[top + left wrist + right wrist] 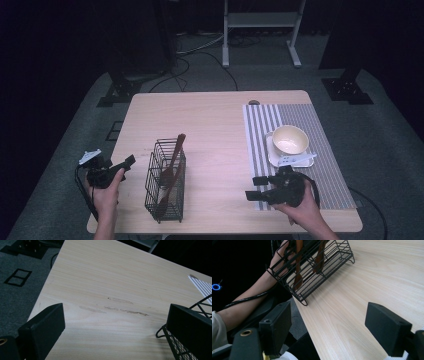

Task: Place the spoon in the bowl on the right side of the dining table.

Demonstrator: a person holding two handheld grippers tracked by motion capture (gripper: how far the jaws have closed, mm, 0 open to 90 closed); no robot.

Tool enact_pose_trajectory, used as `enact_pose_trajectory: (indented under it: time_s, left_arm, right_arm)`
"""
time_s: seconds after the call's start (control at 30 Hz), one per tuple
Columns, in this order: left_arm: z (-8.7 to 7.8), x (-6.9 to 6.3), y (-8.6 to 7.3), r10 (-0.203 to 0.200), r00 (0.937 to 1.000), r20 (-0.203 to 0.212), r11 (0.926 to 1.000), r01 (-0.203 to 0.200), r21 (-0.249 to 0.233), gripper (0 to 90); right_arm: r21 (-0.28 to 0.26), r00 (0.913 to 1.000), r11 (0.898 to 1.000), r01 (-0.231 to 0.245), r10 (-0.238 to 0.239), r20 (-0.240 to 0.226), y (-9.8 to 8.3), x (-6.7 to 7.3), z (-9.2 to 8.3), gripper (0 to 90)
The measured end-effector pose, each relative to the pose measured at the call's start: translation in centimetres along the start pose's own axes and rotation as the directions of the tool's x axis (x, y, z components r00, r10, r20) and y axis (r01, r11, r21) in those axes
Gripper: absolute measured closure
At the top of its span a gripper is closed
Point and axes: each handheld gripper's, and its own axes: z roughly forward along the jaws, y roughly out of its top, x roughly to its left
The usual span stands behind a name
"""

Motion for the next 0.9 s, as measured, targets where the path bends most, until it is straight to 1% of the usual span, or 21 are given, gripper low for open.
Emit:
enact_pose_trajectory:
  time_s: [0.07,0.5,0.9]
  left_arm:
    - [0.0,0.0,0.0,-0.001,1.0,0.0,1.0,0.001,0.001,1.2]
    - [0.0,0.1,0.1,-0.005,1.0,0.001,1.0,0.005,-0.005,1.2]
    - [0.0,0.0,0.1,0.0,1.0,0.001,1.0,0.0,0.0,1.2]
  right_arm:
    - [0.006,1.0,1.0,0.007,-0.007,0.001,0.3,0.1,0.2,19.6]
    - [0.029,0.9995,0.999,0.018,-0.017,-0.026,2.1,0.9,1.6,19.6]
    - [0.061,0.9976,0.997,0.053,-0.05,-0.048,3.8,1.9,3.2,19.4]
